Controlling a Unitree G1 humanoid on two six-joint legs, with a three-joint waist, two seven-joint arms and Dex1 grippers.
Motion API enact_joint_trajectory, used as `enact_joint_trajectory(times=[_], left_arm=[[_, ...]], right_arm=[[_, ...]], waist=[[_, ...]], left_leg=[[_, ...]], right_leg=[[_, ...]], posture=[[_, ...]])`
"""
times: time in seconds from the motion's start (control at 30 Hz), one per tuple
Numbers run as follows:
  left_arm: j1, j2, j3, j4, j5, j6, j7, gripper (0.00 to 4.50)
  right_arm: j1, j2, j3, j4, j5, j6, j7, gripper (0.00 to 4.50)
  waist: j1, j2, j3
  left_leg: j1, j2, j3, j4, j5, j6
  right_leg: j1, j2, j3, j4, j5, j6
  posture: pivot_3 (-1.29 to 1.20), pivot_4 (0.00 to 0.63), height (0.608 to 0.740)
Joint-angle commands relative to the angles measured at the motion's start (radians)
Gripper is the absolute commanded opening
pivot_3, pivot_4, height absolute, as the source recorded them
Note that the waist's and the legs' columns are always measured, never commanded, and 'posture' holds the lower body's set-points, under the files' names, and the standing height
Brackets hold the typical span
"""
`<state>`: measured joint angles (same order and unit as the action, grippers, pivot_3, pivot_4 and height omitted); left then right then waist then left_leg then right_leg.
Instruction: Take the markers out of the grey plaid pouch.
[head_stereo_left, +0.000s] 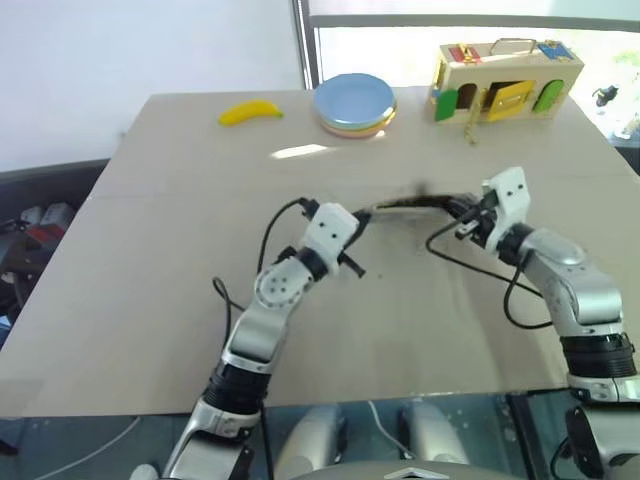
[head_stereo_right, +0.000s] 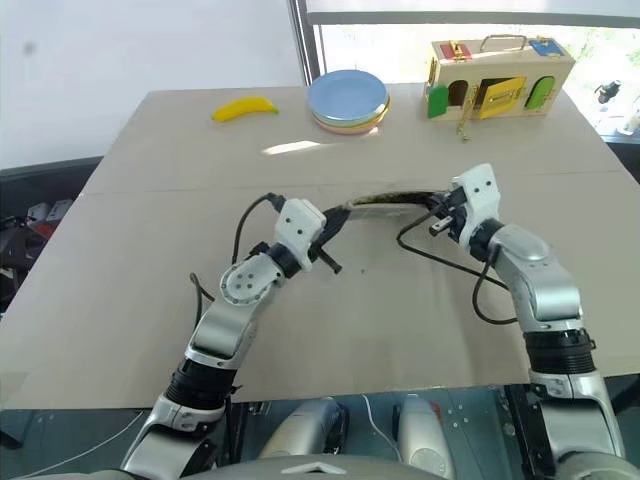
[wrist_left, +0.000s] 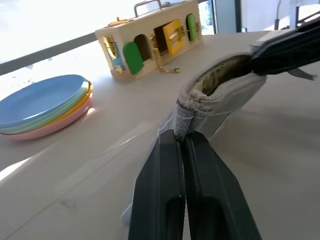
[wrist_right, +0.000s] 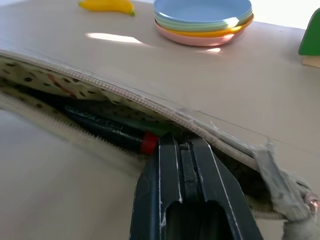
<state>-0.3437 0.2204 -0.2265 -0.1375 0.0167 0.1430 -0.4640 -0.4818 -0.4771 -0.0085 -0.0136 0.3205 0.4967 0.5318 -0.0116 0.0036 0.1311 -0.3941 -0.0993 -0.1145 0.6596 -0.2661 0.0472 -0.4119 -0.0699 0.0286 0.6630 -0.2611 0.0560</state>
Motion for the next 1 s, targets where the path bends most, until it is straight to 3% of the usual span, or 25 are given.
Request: enact_joint_trajectory(times=[0.03,0.1,0.2,0.3,0.43,0.6,0.83,1.0], left_arm=[[-0.023,0.001,-0.013,-0.034,-0.018,-0.013,-0.035,0.00],[-0.025,-0.006,-0.015,-0.030,-0.023,-0.010,-0.040,0.00],[-0.028,-0.024,-0.011,-0.024,-0.036,-0.002,-0.040,0.00],[-0.028,-0.032,-0.022,-0.034,-0.055,0.019,-0.064,0.00],[-0.022,-0.060,-0.031,-0.069,-0.115,0.074,-0.100,0.00],[-0.006,-0.097,-0.005,-0.136,-0.240,0.196,-0.122,0.00],[0.004,-0.163,0.096,-0.259,-0.552,0.469,-0.101,0.00],[0.005,-0.179,0.180,-0.213,-0.729,0.629,-0.070,0.00]], right_arm=[[-0.057,-0.015,0.051,0.010,-0.060,-0.002,0.017,0.05],[-0.076,-0.047,0.124,0.008,-0.137,-0.028,0.045,0.27],[-0.094,-0.105,0.221,-0.014,-0.217,-0.048,0.121,1.26],[-0.134,-0.146,0.298,-0.011,-0.348,-0.042,0.101,2.57],[-0.196,-0.173,0.358,0.032,-0.469,-0.190,0.119,4.45],[-0.242,-0.227,0.358,-0.019,-0.491,-0.217,0.253,4.45],[-0.306,-0.372,0.363,-0.251,-0.423,-0.001,0.577,4.45],[-0.350,-0.436,0.422,-0.310,-0.426,0.106,0.725,4.45]], waist=[[0.000,0.000,0.000],[0.000,0.000,0.000],[0.001,0.000,0.000],[0.001,0.000,0.000],[0.000,0.000,0.000],[0.001,-0.001,0.001],[0.000,-0.002,0.001],[0.001,-0.002,0.001]], left_leg=[[0.000,0.000,0.000,0.000,0.000,0.000],[0.000,0.000,0.000,0.000,0.000,0.000],[0.000,0.000,0.000,0.000,0.000,0.000],[-0.001,0.000,0.000,0.001,0.000,0.000],[-0.001,0.000,0.000,0.001,0.000,0.000],[-0.002,0.000,-0.001,0.002,0.000,0.000],[-0.005,0.001,-0.003,0.005,0.000,0.000],[-0.004,0.001,-0.003,0.006,0.000,0.000]], right_leg=[[0.000,0.000,0.000,0.000,0.000,0.000],[0.000,0.000,0.000,0.000,0.000,0.000],[0.000,0.000,-0.001,0.000,0.000,0.000],[0.000,0.000,-0.001,-0.001,0.000,0.000],[-0.001,0.000,-0.001,0.000,0.000,0.000],[-0.001,0.000,-0.001,-0.001,0.000,0.000],[0.000,0.000,-0.003,-0.001,0.000,0.000],[0.000,0.000,-0.003,-0.001,0.000,0.000]], posture=[[0.00,0.150,0.740],[0.00,0.150,0.740],[0.00,0.150,0.740],[0.00,0.150,0.740],[0.00,0.150,0.740],[0.00,0.150,0.740],[0.00,0.150,0.740],[0.00,0.150,0.740]])
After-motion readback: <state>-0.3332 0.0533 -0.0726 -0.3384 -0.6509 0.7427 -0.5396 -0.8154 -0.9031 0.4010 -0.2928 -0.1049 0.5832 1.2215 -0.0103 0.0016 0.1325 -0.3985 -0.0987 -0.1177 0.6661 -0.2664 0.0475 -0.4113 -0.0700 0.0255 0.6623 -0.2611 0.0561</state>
